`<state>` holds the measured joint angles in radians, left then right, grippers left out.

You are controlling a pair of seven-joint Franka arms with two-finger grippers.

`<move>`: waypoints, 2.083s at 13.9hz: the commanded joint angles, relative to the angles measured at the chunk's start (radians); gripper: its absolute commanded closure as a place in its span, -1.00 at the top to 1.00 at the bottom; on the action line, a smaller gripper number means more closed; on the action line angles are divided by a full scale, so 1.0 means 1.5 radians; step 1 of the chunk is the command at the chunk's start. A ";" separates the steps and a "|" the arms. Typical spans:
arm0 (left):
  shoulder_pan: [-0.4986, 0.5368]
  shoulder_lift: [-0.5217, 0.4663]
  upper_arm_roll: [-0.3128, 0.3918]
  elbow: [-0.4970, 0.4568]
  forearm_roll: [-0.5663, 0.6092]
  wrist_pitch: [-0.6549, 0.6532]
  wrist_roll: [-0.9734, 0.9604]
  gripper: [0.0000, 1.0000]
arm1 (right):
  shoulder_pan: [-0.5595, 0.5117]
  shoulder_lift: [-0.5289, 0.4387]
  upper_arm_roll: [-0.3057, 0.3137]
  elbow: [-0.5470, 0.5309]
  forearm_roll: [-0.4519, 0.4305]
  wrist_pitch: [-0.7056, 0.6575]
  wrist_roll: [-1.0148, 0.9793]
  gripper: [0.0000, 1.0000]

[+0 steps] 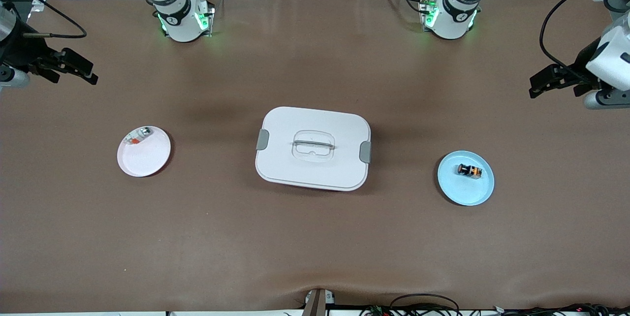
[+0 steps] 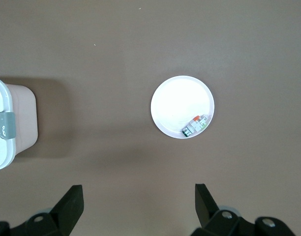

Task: Transfer orange switch to right arm and place
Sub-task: 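Lower the left gripper over the orange switch on the blue plate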

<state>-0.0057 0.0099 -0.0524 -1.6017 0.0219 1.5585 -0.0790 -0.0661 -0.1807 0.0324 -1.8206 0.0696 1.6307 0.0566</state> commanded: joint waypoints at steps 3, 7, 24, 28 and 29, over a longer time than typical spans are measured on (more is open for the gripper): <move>-0.003 0.045 0.006 0.010 -0.009 -0.010 0.030 1.00 | -0.011 -0.009 0.004 -0.004 0.011 -0.005 -0.011 1.00; 0.011 0.092 0.007 0.004 -0.008 0.006 0.077 1.00 | -0.011 -0.008 0.003 -0.004 0.011 -0.006 -0.011 1.00; 0.028 0.259 0.003 -0.133 0.001 0.376 0.163 1.00 | -0.019 -0.008 0.004 -0.004 0.011 -0.008 -0.010 1.00; 0.024 0.296 0.001 -0.133 0.000 0.414 0.162 1.00 | -0.019 -0.008 0.004 -0.004 0.011 -0.012 -0.010 1.00; 0.023 0.299 0.001 -0.136 0.000 0.416 0.162 1.00 | -0.019 -0.007 0.004 -0.004 0.011 -0.012 -0.010 1.00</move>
<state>0.0336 0.4505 -0.0503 -1.8029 0.0219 2.1616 0.1488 -0.0719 -0.1807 0.0279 -1.8226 0.0707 1.6210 0.0555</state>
